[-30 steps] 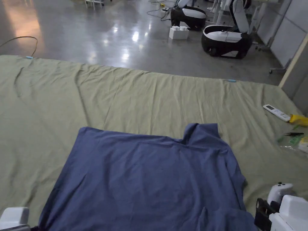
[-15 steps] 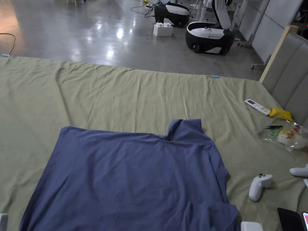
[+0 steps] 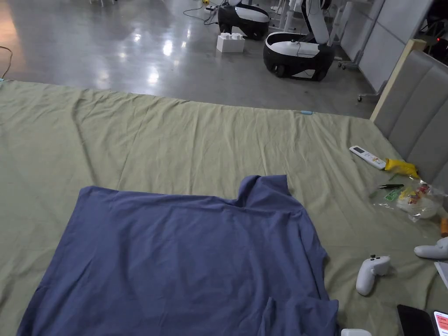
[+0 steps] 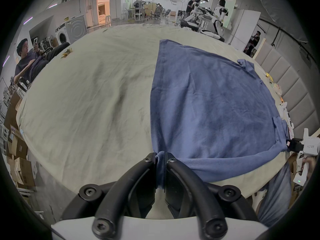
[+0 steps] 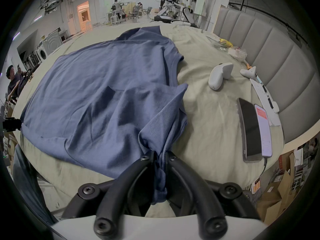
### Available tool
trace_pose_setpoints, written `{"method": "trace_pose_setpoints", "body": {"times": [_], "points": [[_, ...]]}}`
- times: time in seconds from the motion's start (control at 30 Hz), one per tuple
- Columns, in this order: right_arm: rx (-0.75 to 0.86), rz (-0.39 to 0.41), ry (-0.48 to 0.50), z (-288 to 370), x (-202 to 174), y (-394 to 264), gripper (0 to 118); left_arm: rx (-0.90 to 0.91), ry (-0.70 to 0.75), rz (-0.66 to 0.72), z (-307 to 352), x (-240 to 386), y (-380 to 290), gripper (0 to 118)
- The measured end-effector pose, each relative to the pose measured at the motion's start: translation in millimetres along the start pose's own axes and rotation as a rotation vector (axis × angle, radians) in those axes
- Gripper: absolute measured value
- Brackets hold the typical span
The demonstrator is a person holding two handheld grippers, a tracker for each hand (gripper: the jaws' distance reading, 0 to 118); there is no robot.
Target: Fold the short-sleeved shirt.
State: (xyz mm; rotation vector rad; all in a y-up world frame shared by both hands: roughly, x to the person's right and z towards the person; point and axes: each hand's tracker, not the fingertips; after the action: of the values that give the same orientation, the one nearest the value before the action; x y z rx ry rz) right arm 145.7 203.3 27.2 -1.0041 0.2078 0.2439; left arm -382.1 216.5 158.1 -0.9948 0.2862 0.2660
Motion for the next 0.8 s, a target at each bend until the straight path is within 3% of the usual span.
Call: {"method": "trace_pose_setpoints", "body": {"times": [0.4, 0.8], "points": [[0.116, -0.028, 0.014, 24.5, 15.1, 27.9, 11, 0.122, -0.045, 0.007, 20.5, -2.1, 32.1, 8], [0.203, -0.078, 0.03, 12.7, 21.6, 108.4, 11, 0.194, -0.026, -0.02, -0.8, 1.8, 101.7, 8]]}}
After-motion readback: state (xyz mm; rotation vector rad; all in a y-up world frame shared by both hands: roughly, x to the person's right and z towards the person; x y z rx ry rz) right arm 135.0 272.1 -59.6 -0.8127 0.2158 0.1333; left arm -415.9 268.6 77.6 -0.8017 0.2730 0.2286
